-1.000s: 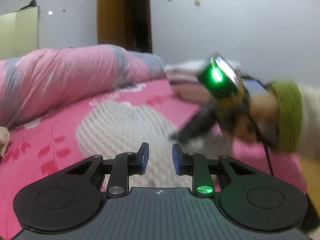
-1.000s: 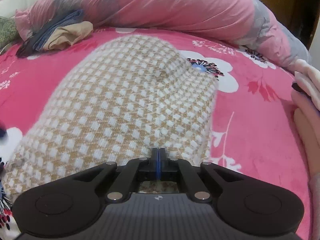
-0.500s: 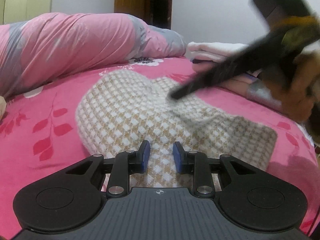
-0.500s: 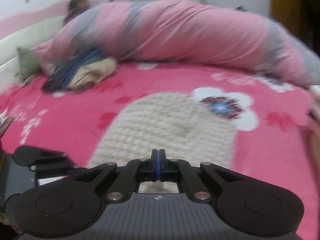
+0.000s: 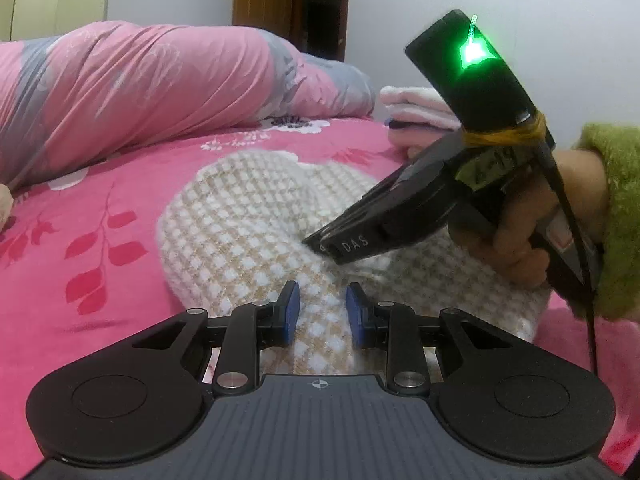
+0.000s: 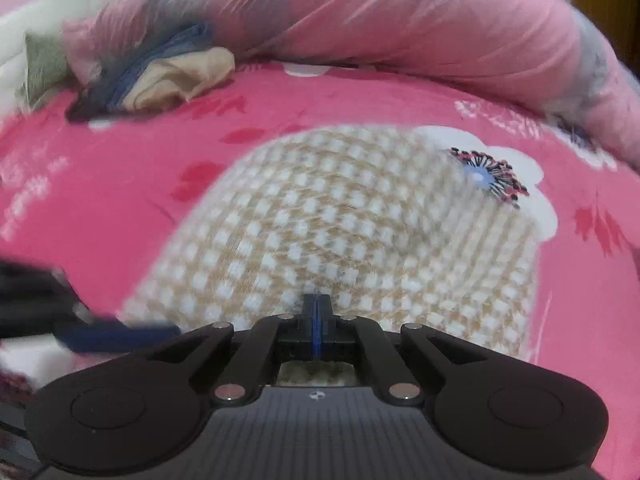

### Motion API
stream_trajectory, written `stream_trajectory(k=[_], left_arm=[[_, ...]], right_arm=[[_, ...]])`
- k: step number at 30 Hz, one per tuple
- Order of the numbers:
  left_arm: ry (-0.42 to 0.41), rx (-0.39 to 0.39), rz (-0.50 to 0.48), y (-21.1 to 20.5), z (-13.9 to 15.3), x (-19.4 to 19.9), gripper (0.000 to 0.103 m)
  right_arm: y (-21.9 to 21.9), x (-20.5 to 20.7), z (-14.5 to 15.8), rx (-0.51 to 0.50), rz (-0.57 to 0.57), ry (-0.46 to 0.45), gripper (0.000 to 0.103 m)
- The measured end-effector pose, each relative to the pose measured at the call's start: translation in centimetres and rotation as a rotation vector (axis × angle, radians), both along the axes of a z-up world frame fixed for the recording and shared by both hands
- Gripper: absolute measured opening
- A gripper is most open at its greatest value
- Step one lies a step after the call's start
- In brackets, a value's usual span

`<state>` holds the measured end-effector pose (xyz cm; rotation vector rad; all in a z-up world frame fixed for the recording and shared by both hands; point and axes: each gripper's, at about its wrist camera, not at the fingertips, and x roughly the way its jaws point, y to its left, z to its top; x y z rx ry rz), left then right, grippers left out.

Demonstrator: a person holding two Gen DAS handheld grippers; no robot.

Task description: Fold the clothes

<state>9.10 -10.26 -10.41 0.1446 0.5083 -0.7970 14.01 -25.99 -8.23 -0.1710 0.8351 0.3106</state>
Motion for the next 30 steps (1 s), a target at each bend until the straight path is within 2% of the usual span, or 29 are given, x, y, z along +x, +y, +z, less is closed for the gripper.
stream_trajectory(k=[2,4,6,7,9,10,11,13,14,16,18,19,23,24,27,30], left_arm=[[-0.006,-0.006,-0.006,0.2,0.1,-0.2,0.027],[-0.016,-0.008,-0.007,0.4,0.1,-0.5,0.027],[-0.008,-0.02,-0.005,0.5,0.1,-0.3,0.027],[-0.01,-0.023,-0.006,0.5,0.0,-0.4,0.027],[-0.019,-0.014,0.007,0.4,-0.2,-0.3,0.027],[-0.022,-0.011,0.016,0.3,-0.3,-0.2,0.028],[-0.016,-0.027,0.014,0.5,-0.3,-0.1,0.028],[0.013,-0.052,0.004,0.8,0.0,0.2,0.028],[0.003,-0.049,-0.003,0.8,0.0,-0.1,0.028],[-0.012,-0.045,-0.009,0.8,0.0,-0.4,0.028],[-0.009,-0.052,-0.004,0.8,-0.1,-0.4,0.028],[-0.009,-0.054,-0.002,0.8,-0.1,-0.4,0.028],[-0.011,-0.051,0.015,0.7,0.0,-0.2,0.028],[0.0,-0.058,0.013,0.8,0.1,-0.1,0.028],[-0.008,-0.057,-0.003,1.0,0.1,-0.3,0.028],[-0.006,-0.063,-0.002,1.1,0.1,-0.4,0.028]], right_arm=[[0.0,0.3,1.7,0.002,-0.015,0.031,0.0],[0.3,0.3,3.6,0.004,0.0,0.016,0.0],[0.7,0.6,5.2,0.05,0.022,-0.021,0.0],[0.7,0.8,5.4,0.068,0.031,-0.029,0.0],[1.8,2.2,2.2,0.036,0.035,0.018,0.0],[2.1,2.5,0.7,0.013,0.048,-0.001,0.0],[2.3,2.7,0.7,0.015,0.043,-0.002,0.0],[2.5,3.1,2.0,0.008,0.02,0.04,0.0],[2.9,3.2,2.8,-0.011,0.031,0.044,0.0],[3.3,2.9,5.0,-0.009,0.053,-0.006,0.0],[3.2,3.8,5.9,0.019,0.023,-0.04,0.0],[3.1,4.6,5.6,0.012,-0.005,-0.038,0.0],[2.7,6.5,0.5,-0.029,-0.033,-0.021,0.0],[2.8,6.5,0.4,-0.041,-0.035,-0.023,0.0],[2.5,5.6,2.8,-0.028,-0.033,-0.036,0.0],[2.3,3.3,6.2,0.063,0.031,-0.08,0.0]])
